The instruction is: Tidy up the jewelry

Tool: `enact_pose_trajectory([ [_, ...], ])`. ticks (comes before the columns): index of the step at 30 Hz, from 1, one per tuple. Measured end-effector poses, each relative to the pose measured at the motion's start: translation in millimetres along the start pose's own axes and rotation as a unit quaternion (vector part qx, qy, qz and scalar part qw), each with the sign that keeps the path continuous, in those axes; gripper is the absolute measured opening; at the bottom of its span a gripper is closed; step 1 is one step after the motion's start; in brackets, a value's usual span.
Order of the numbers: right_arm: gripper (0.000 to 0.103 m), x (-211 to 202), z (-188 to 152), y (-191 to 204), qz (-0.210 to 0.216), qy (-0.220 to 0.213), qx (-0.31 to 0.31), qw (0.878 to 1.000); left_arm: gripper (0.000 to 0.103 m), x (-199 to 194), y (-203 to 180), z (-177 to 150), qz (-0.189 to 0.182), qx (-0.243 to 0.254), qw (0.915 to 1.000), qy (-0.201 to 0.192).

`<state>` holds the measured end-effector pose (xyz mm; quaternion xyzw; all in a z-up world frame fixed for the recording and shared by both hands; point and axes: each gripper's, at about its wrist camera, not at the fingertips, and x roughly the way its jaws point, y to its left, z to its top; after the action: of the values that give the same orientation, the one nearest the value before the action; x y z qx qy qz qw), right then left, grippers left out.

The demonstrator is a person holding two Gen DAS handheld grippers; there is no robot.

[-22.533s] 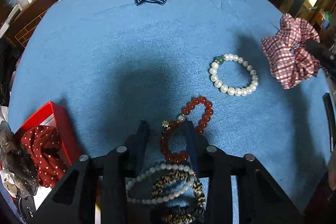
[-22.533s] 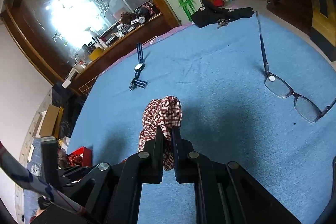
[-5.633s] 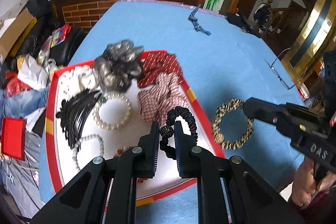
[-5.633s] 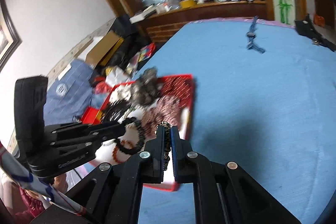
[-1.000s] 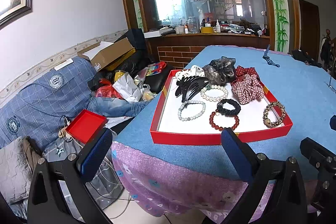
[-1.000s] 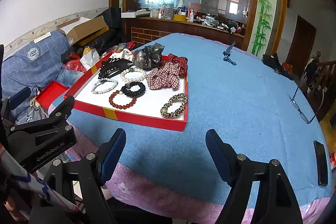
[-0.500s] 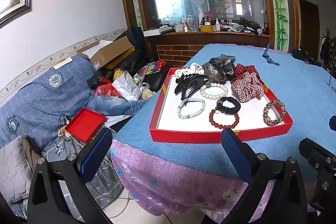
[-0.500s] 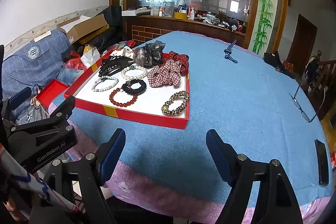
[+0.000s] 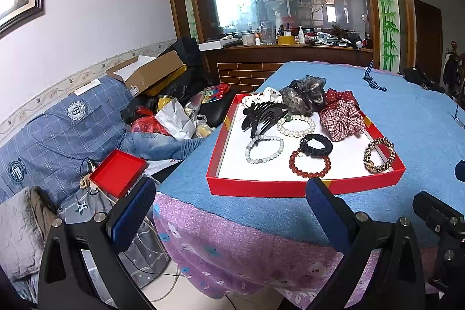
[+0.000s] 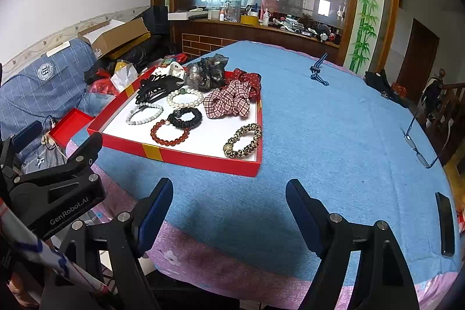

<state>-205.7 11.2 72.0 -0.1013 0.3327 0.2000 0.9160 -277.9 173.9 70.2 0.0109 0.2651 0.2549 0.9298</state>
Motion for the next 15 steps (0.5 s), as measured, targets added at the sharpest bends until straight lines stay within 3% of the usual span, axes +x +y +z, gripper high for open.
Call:
enact_pose_trajectory([
  [15,0.085,-0.6,-0.8,-0.4,0.0,0.0,0.0,1.0,0.103,-1.3,-0.6,0.0,0.001,-0.001,1.0,-0.001],
])
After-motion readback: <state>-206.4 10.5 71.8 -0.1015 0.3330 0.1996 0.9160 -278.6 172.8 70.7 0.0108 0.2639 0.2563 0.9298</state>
